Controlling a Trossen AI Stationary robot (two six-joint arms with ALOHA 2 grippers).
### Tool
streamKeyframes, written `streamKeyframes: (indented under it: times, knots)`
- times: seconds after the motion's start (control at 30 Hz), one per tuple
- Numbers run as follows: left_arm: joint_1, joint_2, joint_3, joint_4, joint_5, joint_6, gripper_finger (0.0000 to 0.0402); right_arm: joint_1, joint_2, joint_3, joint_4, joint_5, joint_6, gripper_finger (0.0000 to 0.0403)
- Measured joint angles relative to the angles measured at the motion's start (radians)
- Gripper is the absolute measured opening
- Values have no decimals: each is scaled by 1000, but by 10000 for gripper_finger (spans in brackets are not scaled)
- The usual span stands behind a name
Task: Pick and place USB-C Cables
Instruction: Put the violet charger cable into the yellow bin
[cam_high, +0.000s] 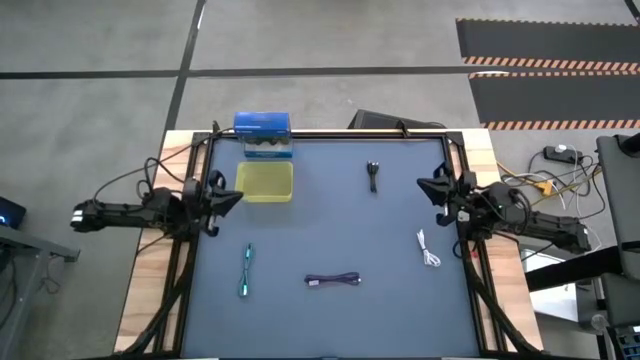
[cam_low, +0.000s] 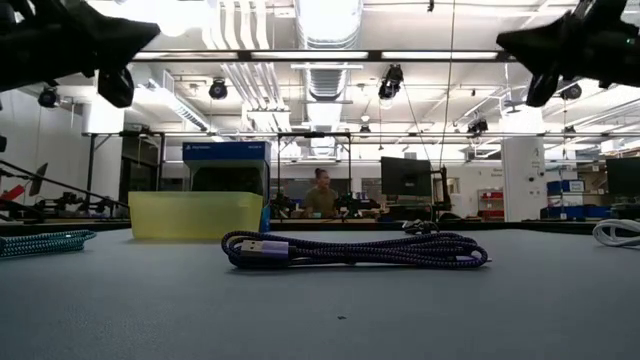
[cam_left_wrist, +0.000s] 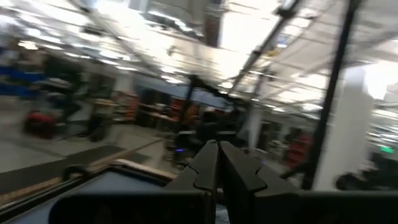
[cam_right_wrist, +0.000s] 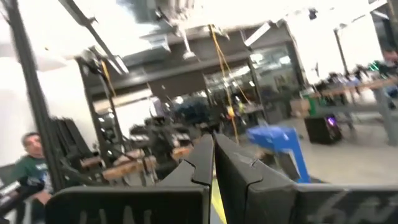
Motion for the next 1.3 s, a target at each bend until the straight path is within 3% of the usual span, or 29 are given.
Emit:
streamKeyframes:
  times: [0.23,0.9,1.13,1.3]
  knots:
    - [0,38,0,-1,-92,1,0,20,206,37,204,-21,-62,9]
    - [0,91,0,-1,-129,-6,0,125,905,494,222,-23,-385,9]
    - [0,92,0,-3,-129,-5,0,175,1095,672,124,-23,-398,9]
    - [0,91,0,-1,-129,-4,0,203,1183,823,-101,-22,-394,9]
